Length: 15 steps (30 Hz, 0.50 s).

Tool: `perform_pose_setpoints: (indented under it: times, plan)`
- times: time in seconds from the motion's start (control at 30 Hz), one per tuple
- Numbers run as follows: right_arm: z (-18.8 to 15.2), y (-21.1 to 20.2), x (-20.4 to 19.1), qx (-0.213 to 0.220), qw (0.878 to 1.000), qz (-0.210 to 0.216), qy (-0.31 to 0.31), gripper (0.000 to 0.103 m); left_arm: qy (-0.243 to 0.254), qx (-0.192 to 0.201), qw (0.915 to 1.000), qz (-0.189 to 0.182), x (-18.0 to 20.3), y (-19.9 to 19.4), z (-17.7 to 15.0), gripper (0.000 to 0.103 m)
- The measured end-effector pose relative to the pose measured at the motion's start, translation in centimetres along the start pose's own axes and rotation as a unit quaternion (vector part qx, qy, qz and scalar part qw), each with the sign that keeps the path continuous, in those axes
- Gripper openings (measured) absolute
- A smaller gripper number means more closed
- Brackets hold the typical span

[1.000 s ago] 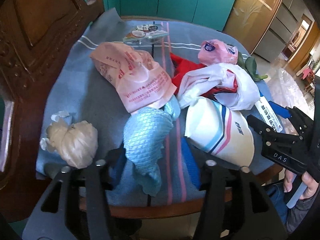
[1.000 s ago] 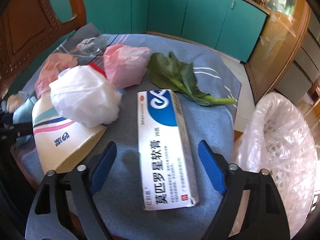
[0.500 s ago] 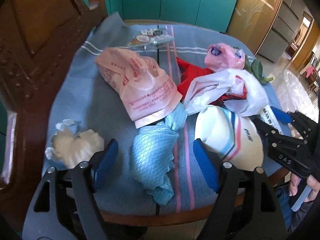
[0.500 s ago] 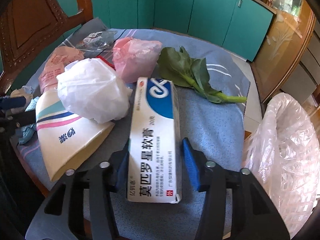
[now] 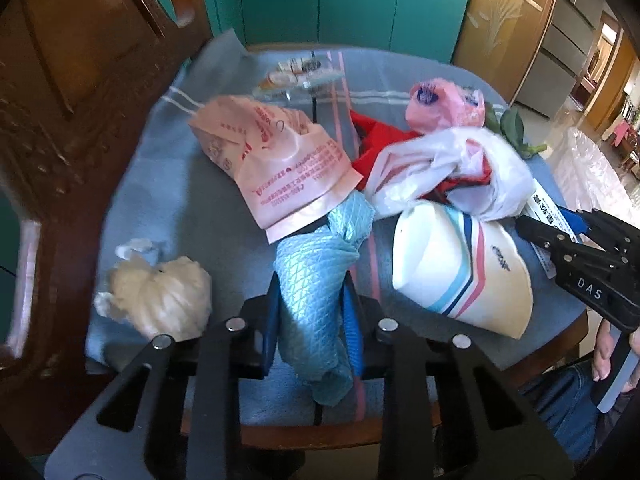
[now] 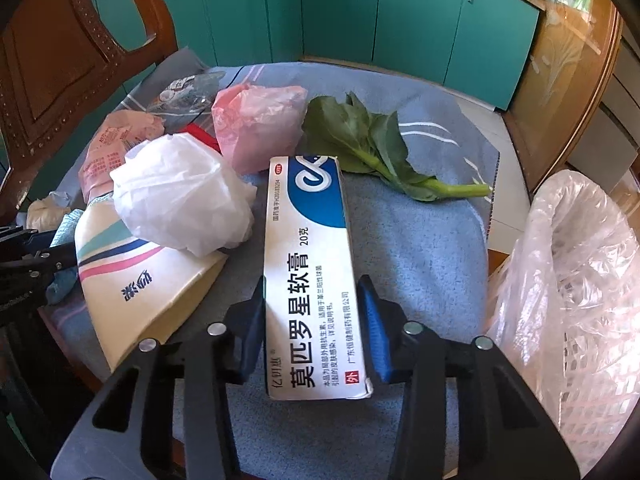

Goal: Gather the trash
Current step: 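Grasp the light blue cloth with the left tool while the right tool grasps the white-blue medicine box, then lift the cloth and medicine box and carry both toward the white basket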

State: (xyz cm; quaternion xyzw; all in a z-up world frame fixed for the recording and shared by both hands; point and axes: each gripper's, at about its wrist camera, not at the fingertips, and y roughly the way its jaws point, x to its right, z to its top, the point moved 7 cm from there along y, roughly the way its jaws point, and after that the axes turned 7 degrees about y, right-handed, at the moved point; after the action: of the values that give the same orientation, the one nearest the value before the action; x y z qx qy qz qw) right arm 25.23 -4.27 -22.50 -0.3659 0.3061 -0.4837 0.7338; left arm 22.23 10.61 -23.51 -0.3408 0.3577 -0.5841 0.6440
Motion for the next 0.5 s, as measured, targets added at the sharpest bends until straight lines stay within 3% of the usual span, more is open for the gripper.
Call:
perform_pose_setpoints:
  times: [0.2, 0.5]
  plan:
    - [0.7, -1.4, 0.9, 0.025, 0.999, 0.002, 0.020, 0.044, 0.001, 0.044, 0.9989, 0.014, 0.1, -3.2, 1.2, 0.029]
    - [1.8, -3.5, 1.2, 0.062, 0.998, 0.008, 0.027, 0.044, -0.012, 0.096, 0.9953, 0.004, -0.1, -7.1, 2.5, 0.029]
